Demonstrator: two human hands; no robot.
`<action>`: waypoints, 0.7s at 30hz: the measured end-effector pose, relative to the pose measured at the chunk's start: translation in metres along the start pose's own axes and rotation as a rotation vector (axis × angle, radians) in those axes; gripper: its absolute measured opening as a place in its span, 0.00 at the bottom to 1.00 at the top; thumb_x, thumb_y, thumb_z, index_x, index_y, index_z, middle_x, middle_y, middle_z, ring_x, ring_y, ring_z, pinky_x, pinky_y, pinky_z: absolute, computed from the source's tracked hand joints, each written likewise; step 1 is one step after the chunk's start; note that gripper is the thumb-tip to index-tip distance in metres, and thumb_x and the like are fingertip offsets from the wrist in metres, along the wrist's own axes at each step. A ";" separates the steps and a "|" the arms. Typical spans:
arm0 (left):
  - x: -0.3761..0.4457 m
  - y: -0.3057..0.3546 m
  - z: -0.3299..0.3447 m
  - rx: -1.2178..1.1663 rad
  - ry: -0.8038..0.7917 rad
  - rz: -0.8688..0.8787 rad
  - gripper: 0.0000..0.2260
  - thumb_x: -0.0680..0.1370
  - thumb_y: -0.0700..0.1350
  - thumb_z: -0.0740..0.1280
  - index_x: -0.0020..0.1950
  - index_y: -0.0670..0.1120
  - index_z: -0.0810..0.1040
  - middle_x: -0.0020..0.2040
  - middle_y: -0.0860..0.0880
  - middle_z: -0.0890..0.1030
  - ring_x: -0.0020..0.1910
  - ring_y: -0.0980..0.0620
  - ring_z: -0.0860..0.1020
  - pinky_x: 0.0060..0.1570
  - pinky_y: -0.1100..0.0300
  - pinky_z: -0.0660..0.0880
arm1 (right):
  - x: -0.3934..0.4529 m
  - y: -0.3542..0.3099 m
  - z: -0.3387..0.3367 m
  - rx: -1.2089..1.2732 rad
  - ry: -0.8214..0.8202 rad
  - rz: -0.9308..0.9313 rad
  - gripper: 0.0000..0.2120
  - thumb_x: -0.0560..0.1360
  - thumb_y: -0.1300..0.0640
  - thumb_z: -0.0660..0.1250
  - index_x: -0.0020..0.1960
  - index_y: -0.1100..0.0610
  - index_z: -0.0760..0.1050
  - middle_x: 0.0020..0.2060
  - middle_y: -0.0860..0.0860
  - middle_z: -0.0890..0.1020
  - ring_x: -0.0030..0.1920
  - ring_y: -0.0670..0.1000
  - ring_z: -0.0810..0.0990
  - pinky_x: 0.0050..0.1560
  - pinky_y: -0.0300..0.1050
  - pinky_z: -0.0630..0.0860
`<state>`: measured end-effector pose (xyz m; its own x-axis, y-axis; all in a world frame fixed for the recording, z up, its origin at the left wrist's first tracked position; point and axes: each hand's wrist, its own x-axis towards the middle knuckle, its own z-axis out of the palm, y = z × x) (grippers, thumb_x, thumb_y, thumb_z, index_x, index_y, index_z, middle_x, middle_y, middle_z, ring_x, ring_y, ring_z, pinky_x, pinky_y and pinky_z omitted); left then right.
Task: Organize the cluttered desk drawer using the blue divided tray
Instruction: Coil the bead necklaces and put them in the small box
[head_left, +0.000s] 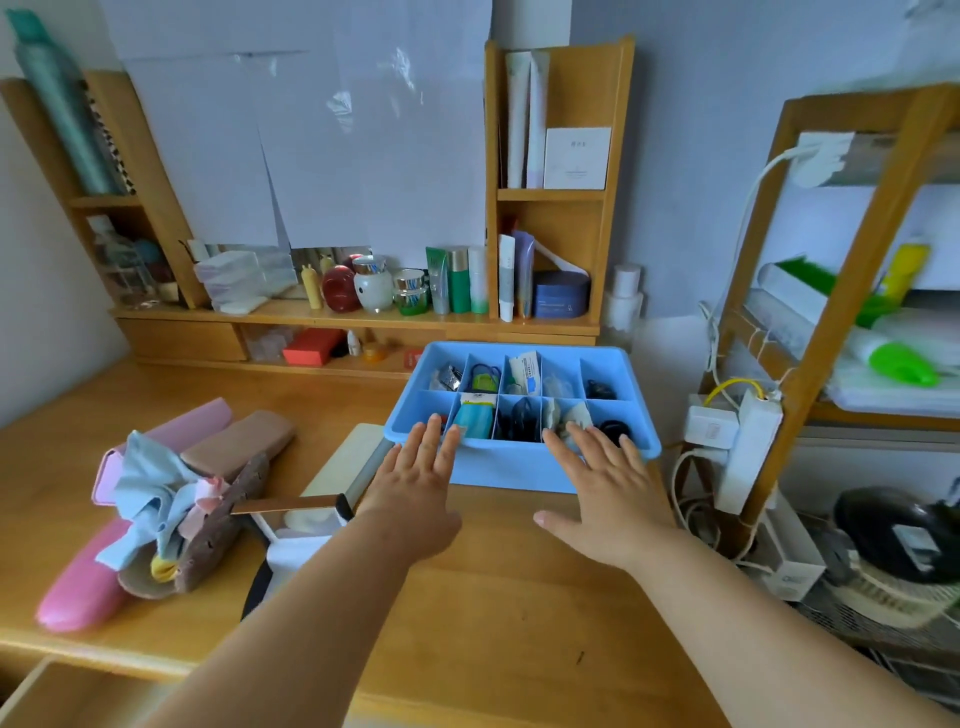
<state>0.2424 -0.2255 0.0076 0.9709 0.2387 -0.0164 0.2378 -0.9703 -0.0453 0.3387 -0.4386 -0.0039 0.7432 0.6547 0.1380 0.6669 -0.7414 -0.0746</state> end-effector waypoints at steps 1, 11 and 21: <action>-0.004 0.002 -0.008 -0.033 -0.022 0.012 0.38 0.77 0.50 0.57 0.75 0.50 0.31 0.76 0.48 0.32 0.76 0.49 0.34 0.74 0.52 0.38 | -0.001 -0.001 -0.006 0.016 -0.023 -0.003 0.40 0.74 0.31 0.52 0.75 0.42 0.33 0.77 0.48 0.39 0.76 0.49 0.36 0.74 0.52 0.33; -0.183 -0.017 0.042 -0.450 0.415 0.112 0.17 0.72 0.44 0.69 0.60 0.53 0.75 0.61 0.52 0.75 0.59 0.52 0.75 0.58 0.61 0.72 | -0.095 -0.122 0.027 0.553 0.219 -0.197 0.07 0.72 0.49 0.66 0.47 0.47 0.81 0.45 0.38 0.80 0.40 0.40 0.78 0.40 0.37 0.76; -0.213 -0.075 0.060 -0.485 0.241 -0.163 0.24 0.80 0.45 0.59 0.76 0.51 0.58 0.76 0.55 0.57 0.75 0.57 0.57 0.72 0.65 0.55 | -0.077 -0.189 0.038 0.442 0.032 -0.329 0.19 0.79 0.51 0.59 0.70 0.48 0.68 0.66 0.42 0.71 0.62 0.45 0.72 0.58 0.34 0.68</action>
<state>0.0159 -0.2018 -0.0458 0.8856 0.4266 0.1834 0.3153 -0.8424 0.4369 0.1571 -0.3434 -0.0383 0.4948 0.8314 0.2530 0.8274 -0.3617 -0.4296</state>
